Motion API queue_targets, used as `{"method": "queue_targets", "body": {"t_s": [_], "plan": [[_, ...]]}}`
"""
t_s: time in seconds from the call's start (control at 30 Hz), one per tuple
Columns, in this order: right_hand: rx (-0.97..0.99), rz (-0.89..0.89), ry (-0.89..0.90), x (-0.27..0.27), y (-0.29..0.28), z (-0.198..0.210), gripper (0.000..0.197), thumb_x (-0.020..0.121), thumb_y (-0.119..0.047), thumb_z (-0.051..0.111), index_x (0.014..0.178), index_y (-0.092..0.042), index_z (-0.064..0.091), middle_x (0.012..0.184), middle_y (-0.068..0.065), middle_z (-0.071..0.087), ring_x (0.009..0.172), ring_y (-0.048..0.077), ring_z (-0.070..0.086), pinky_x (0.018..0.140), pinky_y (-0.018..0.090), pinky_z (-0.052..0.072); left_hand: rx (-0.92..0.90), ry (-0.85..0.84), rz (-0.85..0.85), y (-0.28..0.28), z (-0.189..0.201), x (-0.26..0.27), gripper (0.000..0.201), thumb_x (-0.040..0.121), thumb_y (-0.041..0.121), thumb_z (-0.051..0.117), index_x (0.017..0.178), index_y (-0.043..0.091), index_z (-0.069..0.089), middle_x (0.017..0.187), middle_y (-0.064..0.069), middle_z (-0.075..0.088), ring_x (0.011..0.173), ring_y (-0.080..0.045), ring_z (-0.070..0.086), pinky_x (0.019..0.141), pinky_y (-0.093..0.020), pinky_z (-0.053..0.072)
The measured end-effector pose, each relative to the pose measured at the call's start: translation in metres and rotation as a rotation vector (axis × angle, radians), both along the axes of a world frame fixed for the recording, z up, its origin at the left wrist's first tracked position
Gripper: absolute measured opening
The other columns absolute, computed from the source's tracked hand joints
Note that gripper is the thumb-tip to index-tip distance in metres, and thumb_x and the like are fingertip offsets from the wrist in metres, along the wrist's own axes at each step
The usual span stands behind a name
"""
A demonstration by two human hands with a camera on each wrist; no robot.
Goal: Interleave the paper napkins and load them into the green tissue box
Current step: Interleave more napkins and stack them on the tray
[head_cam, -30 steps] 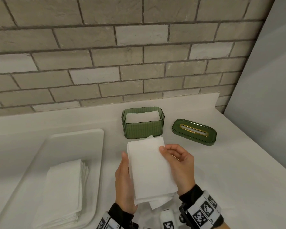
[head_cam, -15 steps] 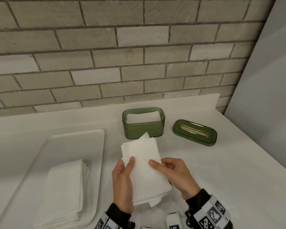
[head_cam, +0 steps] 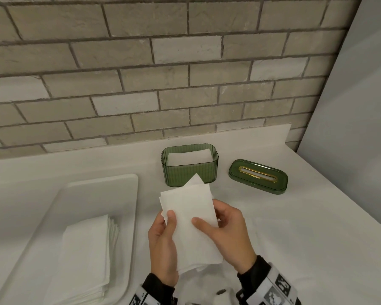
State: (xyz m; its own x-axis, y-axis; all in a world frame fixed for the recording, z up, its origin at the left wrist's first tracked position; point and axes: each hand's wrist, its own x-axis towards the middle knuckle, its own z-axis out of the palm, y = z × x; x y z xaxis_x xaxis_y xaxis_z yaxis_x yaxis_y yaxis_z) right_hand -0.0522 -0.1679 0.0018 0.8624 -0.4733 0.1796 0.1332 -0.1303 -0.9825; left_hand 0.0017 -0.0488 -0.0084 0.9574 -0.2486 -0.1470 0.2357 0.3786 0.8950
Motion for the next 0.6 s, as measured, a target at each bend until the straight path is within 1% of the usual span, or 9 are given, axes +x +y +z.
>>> {"method": "queue_targets", "body": {"t_s": [0.1,0.17,0.2,0.3,0.37,0.43,0.5,0.57,0.6], "plan": [[-0.271,0.061,-0.086,-0.004,0.005,0.004,0.024,0.079,-0.001,0.072,0.089,-0.023,0.076,0.088,-0.011,0.071,0.083,0.009,0.065,0.073,0.014,0.046,0.006,0.064,-0.001,0.002,-0.005,0.004,0.032,0.105,0.021,0.042,0.107,0.002,0.067,0.101,-0.020,0.071,0.084,-0.031,0.069,0.073,-0.038,0.054],[-0.319,0.101,-0.088,-0.004,0.001,0.006,0.028,0.077,0.004,0.069,0.087,-0.022,0.077,0.086,-0.013,0.072,0.085,0.008,0.066,0.074,0.012,0.046,-0.011,0.118,-0.012,0.004,-0.008,0.008,0.034,0.103,0.019,0.039,0.110,0.000,0.066,0.107,-0.025,0.067,0.090,-0.034,0.065,0.078,-0.042,0.051],[-0.289,0.102,-0.070,-0.003,-0.001,0.006,0.024,0.079,0.001,0.071,0.086,-0.021,0.077,0.086,-0.013,0.073,0.085,0.009,0.067,0.075,0.016,0.049,-0.040,0.154,-0.037,0.005,-0.007,0.009,0.038,0.103,0.024,0.039,0.114,0.000,0.066,0.112,-0.027,0.067,0.095,-0.038,0.065,0.084,-0.047,0.051],[-0.082,0.063,-0.030,0.000,-0.008,0.005,0.005,0.082,-0.013,0.075,0.087,-0.015,0.076,0.086,-0.003,0.076,0.081,0.018,0.071,0.078,0.041,0.057,-0.123,0.238,-0.074,0.007,-0.003,0.010,0.056,0.101,0.046,0.040,0.126,0.001,0.062,0.123,-0.027,0.065,0.115,-0.046,0.061,0.106,-0.062,0.041],[0.017,0.025,-0.025,0.001,-0.009,0.004,0.009,0.084,-0.014,0.074,0.093,-0.012,0.075,0.089,0.001,0.076,0.083,0.023,0.072,0.077,0.046,0.058,-0.157,0.238,-0.068,0.007,-0.002,0.011,0.058,0.097,0.047,0.047,0.129,0.000,0.060,0.129,-0.025,0.062,0.118,-0.046,0.057,0.110,-0.063,0.035],[0.079,0.022,-0.004,0.001,-0.009,0.003,0.013,0.087,-0.016,0.069,0.100,-0.014,0.073,0.095,0.000,0.076,0.088,0.022,0.072,0.078,0.041,0.059,-0.155,0.205,-0.056,0.006,-0.001,0.011,0.057,0.095,0.045,0.052,0.126,-0.003,0.060,0.122,-0.025,0.060,0.109,-0.042,0.056,0.103,-0.059,0.040],[0.136,0.061,0.025,0.000,-0.012,0.004,0.017,0.090,-0.017,0.064,0.105,-0.013,0.071,0.101,-0.001,0.076,0.093,0.020,0.072,0.081,0.035,0.059,-0.112,0.138,-0.050,0.007,-0.004,0.013,0.053,0.093,0.044,0.054,0.114,-0.003,0.066,0.100,-0.020,0.063,0.085,-0.033,0.059,0.077,-0.042,0.050],[0.170,0.103,0.054,-0.001,-0.018,0.007,0.017,0.092,-0.017,0.062,0.105,-0.011,0.071,0.103,0.000,0.075,0.094,0.019,0.071,0.080,0.031,0.058,-0.052,0.065,-0.056,0.008,-0.006,0.016,0.043,0.093,0.041,0.052,0.101,0.003,0.070,0.074,-0.008,0.064,0.059,-0.021,0.056,0.051,-0.027,0.045],[0.167,0.111,0.070,-0.001,-0.020,0.008,0.015,0.092,-0.017,0.063,0.102,-0.011,0.071,0.102,0.000,0.075,0.094,0.018,0.071,0.078,0.028,0.057,-0.022,0.037,-0.067,0.009,-0.006,0.017,0.040,0.097,0.038,0.048,0.101,0.005,0.071,0.070,-0.006,0.065,0.054,-0.019,0.056,0.046,-0.025,0.045]]}}
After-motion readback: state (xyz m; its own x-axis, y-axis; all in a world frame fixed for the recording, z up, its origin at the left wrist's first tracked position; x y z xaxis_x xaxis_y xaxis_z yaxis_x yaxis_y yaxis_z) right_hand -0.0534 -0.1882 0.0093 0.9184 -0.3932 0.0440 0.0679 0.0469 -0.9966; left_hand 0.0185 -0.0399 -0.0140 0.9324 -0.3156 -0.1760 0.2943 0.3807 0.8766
